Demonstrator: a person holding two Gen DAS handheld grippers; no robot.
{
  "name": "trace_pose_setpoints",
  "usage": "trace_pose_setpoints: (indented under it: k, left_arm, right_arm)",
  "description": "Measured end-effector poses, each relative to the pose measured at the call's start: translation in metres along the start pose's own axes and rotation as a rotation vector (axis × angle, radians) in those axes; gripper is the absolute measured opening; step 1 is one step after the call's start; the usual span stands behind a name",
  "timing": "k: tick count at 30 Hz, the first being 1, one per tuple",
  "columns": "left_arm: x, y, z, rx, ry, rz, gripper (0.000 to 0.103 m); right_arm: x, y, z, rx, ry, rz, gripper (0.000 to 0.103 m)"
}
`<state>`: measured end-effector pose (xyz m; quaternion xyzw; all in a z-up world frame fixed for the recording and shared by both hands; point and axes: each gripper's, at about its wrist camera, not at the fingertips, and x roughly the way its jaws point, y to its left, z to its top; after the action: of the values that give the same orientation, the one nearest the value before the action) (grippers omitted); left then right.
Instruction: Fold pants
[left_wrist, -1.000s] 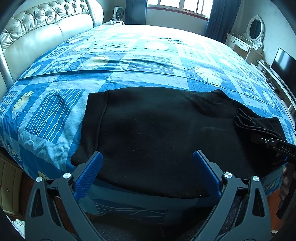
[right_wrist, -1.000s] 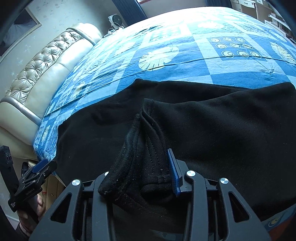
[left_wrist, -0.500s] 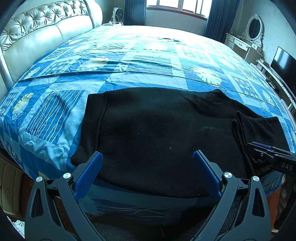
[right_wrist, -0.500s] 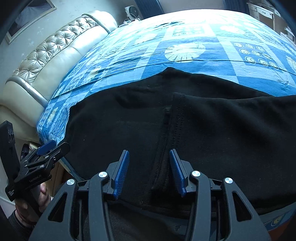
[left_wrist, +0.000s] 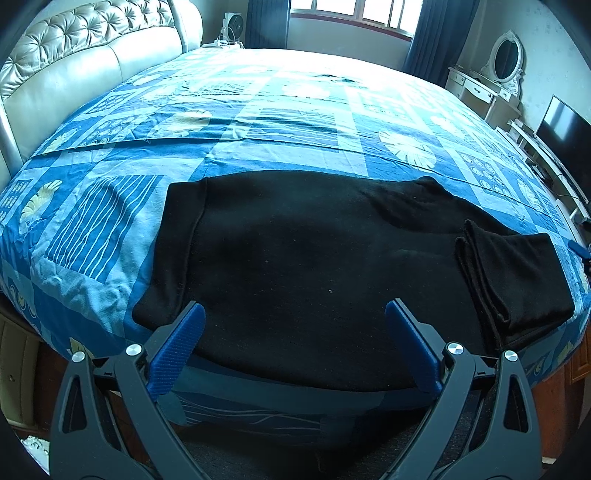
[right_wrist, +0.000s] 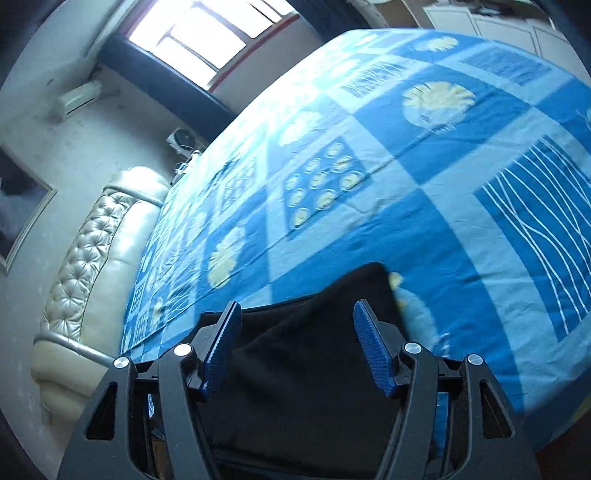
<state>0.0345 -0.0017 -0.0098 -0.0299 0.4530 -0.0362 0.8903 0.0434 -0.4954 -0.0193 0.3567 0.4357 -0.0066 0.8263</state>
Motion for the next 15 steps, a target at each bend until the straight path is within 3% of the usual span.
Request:
trace_pose_setpoints:
  k: [3, 6, 8, 10, 15]
  left_arm:
    - [0.002, -0.003, -0.003, 0.005, 0.012, -0.008, 0.098]
    - [0.004, -0.007, -0.005, 0.020, 0.020, -0.013, 0.098]
    - [0.004, -0.008, -0.006, 0.025, 0.022, -0.016, 0.098]
    - [0.004, -0.009, -0.007, 0.027, 0.023, -0.020, 0.098]
    - [0.006, -0.009, -0.008, 0.026, 0.038, -0.027, 0.098]
  right_arm:
    - [0.021, -0.039, 0.003, 0.083, 0.045, 0.027, 0.061]
    - [0.045, -0.054, -0.003, 0.127, 0.092, 0.046, 0.055]
    - [0.059, -0.060, -0.005, 0.132, 0.120, 0.034, 0.034]
    - [0.068, -0.063, -0.007, 0.122, 0.132, 0.012, 0.028]
    - [0.060, -0.067, -0.011, 0.154, 0.120, 0.065, 0.030]
